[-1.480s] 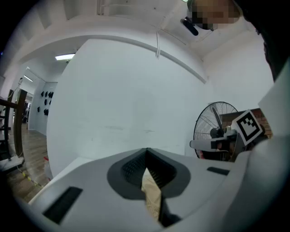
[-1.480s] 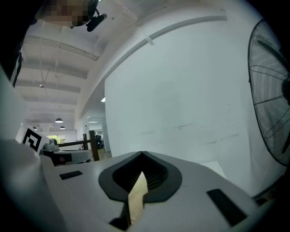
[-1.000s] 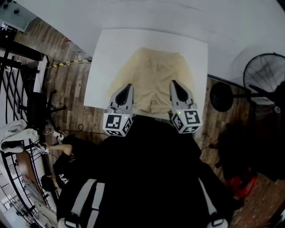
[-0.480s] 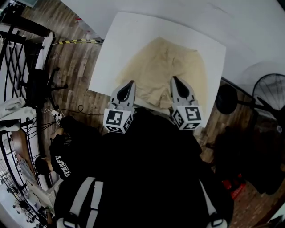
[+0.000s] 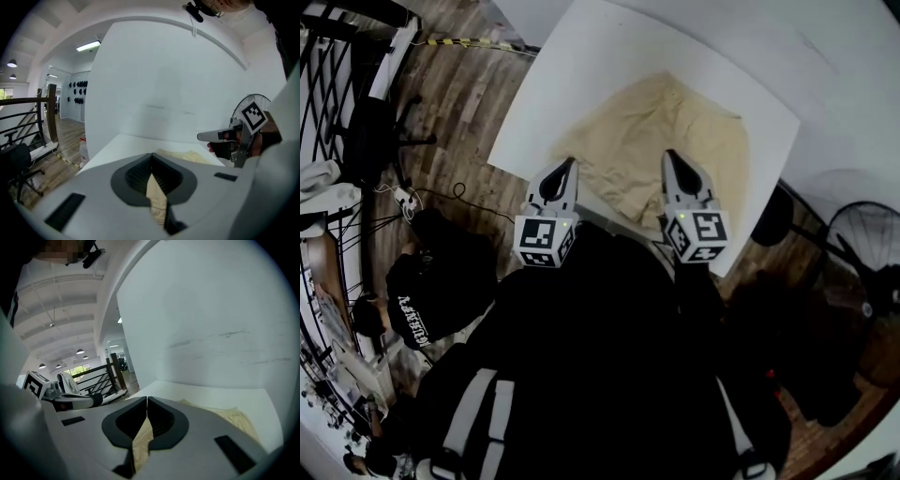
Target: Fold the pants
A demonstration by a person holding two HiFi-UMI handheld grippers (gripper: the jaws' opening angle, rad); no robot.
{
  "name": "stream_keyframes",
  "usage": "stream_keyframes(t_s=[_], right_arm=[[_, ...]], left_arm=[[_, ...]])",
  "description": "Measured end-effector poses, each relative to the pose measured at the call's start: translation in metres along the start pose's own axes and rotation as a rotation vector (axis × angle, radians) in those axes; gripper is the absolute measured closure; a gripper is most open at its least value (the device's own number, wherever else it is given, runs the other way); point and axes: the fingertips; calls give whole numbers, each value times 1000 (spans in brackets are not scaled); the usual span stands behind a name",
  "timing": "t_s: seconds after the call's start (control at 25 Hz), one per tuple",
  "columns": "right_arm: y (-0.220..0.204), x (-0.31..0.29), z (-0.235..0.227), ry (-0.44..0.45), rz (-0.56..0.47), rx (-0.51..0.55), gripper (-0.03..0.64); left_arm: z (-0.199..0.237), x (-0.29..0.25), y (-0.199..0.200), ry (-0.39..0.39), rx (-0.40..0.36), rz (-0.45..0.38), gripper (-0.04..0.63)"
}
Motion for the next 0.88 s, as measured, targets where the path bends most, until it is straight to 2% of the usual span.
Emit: stream_keyframes(t_s=[0.52,0.72,0.88], right_arm=[[-13,-77,-16,88,189,78,611],[-23,-102,-23,91,253,89,605],[-31,-121,-25,105,305,108,561]], left_arm=[[31,-17,-47,131,115,130,592],[43,-32,-73,133,176,195,591],[55,-39,-82,146,198,220,590]])
Point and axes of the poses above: the fingertips, and each gripper's own axes: x backward along the fingers, z to its left, y out of its top, and after that the axes turned 4 degrees about y, right-handed
